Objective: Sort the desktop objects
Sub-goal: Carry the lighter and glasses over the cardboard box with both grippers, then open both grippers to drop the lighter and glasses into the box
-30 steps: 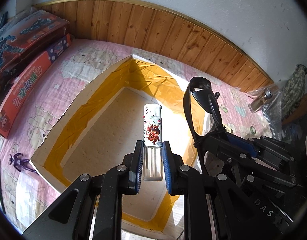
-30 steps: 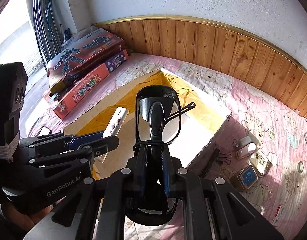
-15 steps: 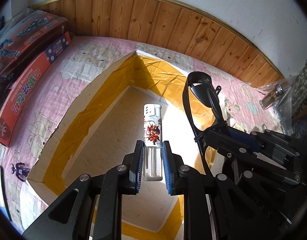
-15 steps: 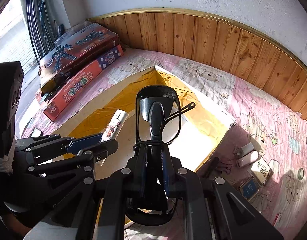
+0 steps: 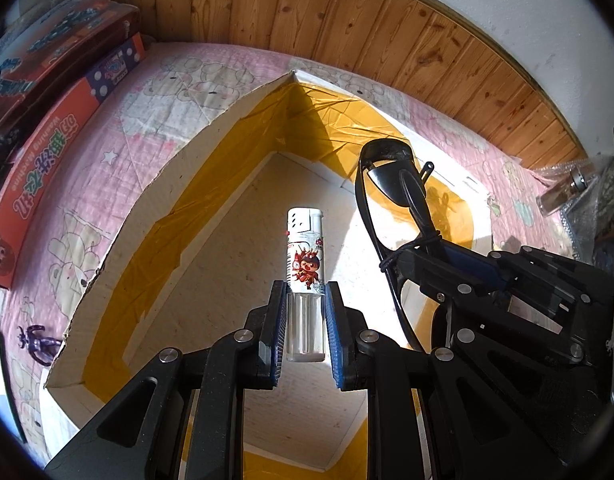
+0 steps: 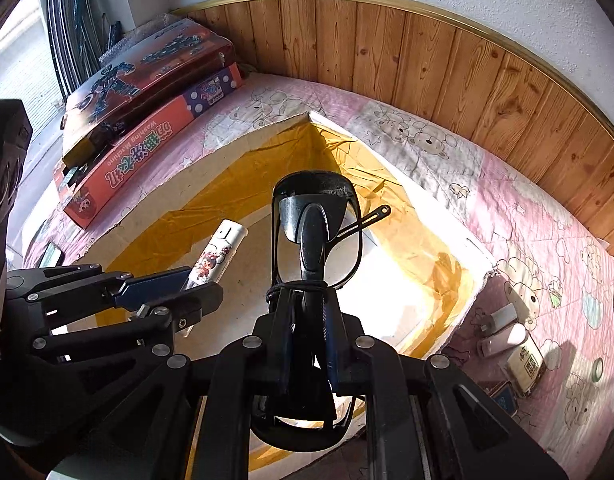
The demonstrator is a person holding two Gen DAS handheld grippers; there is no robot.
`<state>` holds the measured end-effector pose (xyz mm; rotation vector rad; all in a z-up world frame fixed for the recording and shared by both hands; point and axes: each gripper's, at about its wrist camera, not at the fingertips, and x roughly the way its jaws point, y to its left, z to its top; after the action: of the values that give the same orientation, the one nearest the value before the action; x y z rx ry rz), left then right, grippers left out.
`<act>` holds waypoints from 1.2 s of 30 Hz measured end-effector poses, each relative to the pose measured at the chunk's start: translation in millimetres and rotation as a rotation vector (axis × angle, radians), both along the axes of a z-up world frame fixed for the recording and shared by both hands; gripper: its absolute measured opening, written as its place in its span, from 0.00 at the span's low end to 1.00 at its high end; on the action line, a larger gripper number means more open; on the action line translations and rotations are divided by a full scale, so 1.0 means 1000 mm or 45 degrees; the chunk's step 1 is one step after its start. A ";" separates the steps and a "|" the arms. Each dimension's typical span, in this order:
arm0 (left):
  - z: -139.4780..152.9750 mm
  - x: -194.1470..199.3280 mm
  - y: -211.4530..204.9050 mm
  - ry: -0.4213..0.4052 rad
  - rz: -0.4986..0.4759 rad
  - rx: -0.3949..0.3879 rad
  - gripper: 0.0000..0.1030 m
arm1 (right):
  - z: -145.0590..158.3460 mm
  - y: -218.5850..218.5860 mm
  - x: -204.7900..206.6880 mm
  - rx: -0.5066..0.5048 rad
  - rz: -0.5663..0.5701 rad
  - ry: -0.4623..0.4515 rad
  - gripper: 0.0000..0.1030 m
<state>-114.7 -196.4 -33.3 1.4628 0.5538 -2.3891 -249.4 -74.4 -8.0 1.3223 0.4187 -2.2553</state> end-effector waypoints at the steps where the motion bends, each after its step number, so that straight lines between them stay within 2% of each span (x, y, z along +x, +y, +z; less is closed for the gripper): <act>1: -0.002 -0.002 -0.001 -0.012 0.001 0.001 0.18 | -0.003 -0.002 -0.004 0.011 0.003 -0.013 0.15; 10: -0.023 -0.026 -0.012 -0.140 -0.008 0.086 0.19 | -0.033 -0.006 -0.040 0.140 0.005 -0.136 0.15; 15: -0.045 -0.048 -0.023 -0.205 0.002 0.216 0.19 | -0.050 -0.007 -0.055 0.231 -0.005 -0.192 0.15; 17: -0.051 -0.056 -0.024 -0.203 0.003 0.239 0.18 | -0.056 -0.006 -0.060 0.271 -0.012 -0.202 0.15; 19: -0.057 -0.064 -0.024 -0.213 0.005 0.216 0.19 | -0.060 -0.006 -0.064 0.296 -0.021 -0.205 0.16; 21: -0.060 -0.070 -0.025 -0.214 0.013 0.179 0.28 | -0.064 -0.002 -0.066 0.300 -0.034 -0.214 0.17; 22: -0.062 -0.072 -0.026 -0.231 0.025 0.150 0.37 | -0.065 -0.002 -0.065 0.304 -0.035 -0.208 0.18; 23: -0.061 -0.072 -0.027 -0.241 0.038 0.130 0.41 | -0.064 -0.001 -0.064 0.312 -0.036 -0.200 0.19; 26: -0.054 -0.064 -0.031 -0.235 0.051 0.139 0.41 | -0.057 0.002 -0.057 0.281 -0.029 -0.194 0.27; 28: -0.045 -0.055 -0.027 -0.230 0.032 0.129 0.41 | -0.050 0.004 -0.052 0.262 -0.017 -0.185 0.28; 32: -0.020 -0.023 -0.008 -0.209 -0.043 0.086 0.43 | -0.029 0.009 -0.031 0.218 0.008 -0.174 0.32; 36: 0.001 0.017 0.017 -0.176 -0.124 -0.007 0.43 | 0.006 0.032 0.003 0.116 -0.024 -0.085 0.33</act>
<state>-97.6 -179.7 -31.9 1.6729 0.4530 -2.3356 -245.9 -42.4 -1.7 1.4482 0.4924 -2.2238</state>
